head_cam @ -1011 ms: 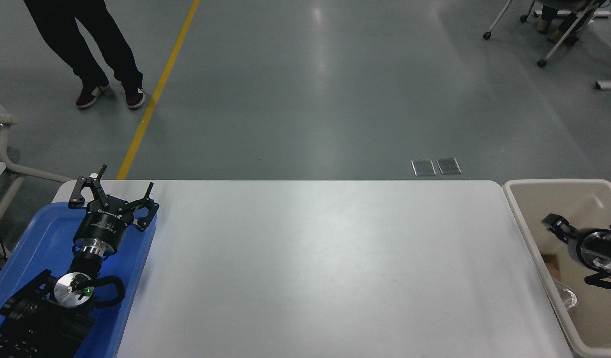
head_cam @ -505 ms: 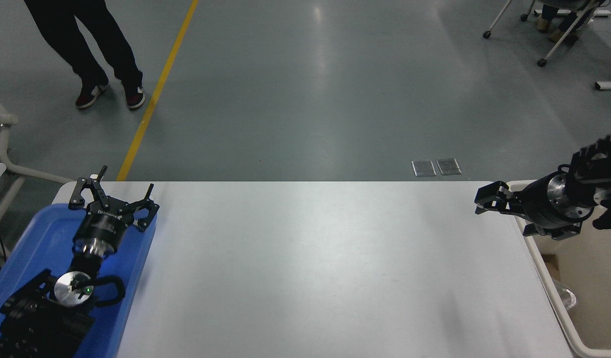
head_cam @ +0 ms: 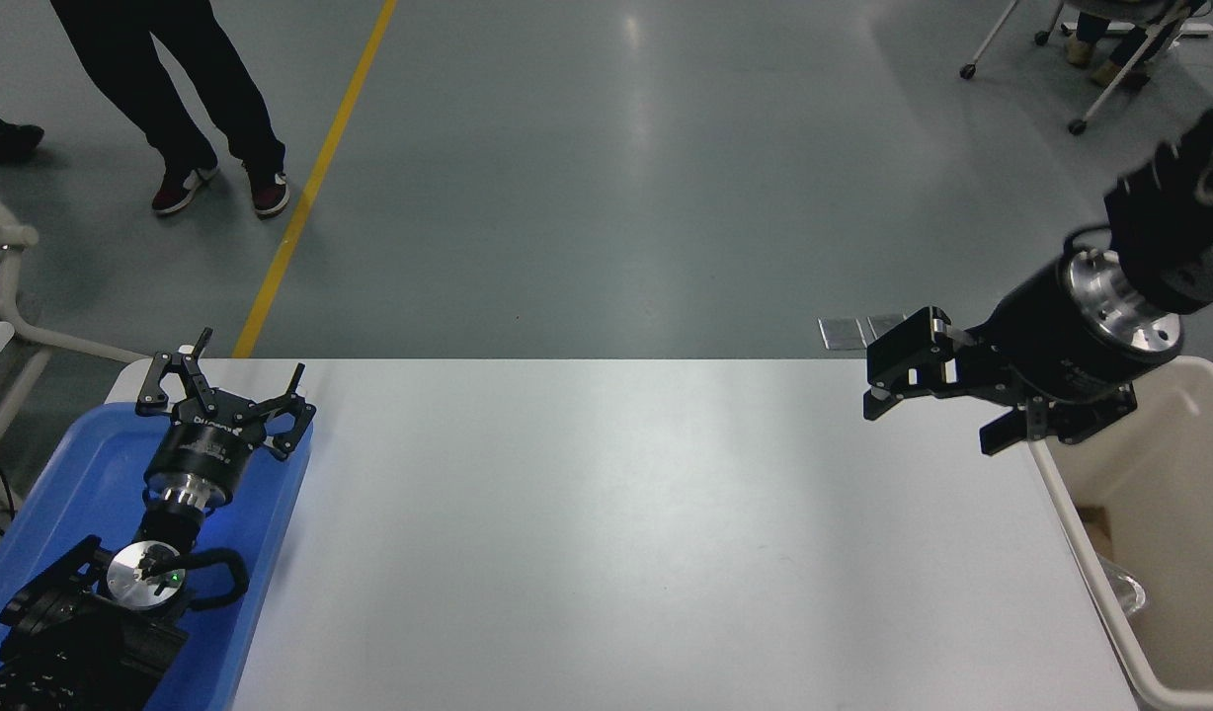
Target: Pick up paper ball place in dustbin
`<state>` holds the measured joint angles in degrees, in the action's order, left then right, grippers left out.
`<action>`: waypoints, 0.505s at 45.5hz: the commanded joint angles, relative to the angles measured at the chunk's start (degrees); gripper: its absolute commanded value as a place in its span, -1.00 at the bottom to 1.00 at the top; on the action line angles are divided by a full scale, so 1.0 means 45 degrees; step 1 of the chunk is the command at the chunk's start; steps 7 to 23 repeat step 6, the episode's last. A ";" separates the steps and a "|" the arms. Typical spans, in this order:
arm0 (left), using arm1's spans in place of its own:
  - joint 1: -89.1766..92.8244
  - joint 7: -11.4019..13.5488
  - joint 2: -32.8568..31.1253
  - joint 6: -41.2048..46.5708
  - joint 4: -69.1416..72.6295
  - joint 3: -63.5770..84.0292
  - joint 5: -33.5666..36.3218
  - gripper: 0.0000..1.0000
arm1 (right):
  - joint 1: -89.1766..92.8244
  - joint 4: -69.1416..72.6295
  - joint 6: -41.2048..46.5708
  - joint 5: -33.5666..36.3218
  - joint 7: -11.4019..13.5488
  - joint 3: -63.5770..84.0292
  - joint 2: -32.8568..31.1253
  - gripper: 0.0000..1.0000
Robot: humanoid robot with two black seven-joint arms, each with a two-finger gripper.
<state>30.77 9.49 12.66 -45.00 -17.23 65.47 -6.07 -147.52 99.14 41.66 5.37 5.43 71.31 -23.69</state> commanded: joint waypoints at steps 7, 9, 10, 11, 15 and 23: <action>-0.0001 0.0000 0.0000 0.0000 0.0001 0.0003 0.0000 0.99 | -0.1495 0.0192 0.0743 0.0096 0.0042 0.0052 0.0283 1.00; -0.0001 0.0000 0.0000 0.0000 0.0001 0.0003 0.0000 0.99 | -0.1495 0.0192 0.0743 0.0096 0.0042 0.0052 0.0283 1.00; -0.0001 0.0000 0.0000 0.0000 0.0001 0.0003 0.0000 0.99 | -0.1495 0.0192 0.0743 0.0096 0.0042 0.0052 0.0283 1.00; -0.0001 0.0000 0.0000 0.0000 0.0001 0.0003 0.0000 0.99 | -0.1495 0.0192 0.0743 0.0096 0.0042 0.0052 0.0283 1.00; -0.0001 0.0000 0.0000 0.0000 0.0001 0.0003 0.0000 0.99 | -0.1495 0.0192 0.0743 0.0096 0.0042 0.0052 0.0283 1.00; -0.0001 0.0000 0.0000 0.0000 0.0001 0.0003 0.0000 0.99 | -0.1495 0.0192 0.0743 0.0096 0.0042 0.0052 0.0283 1.00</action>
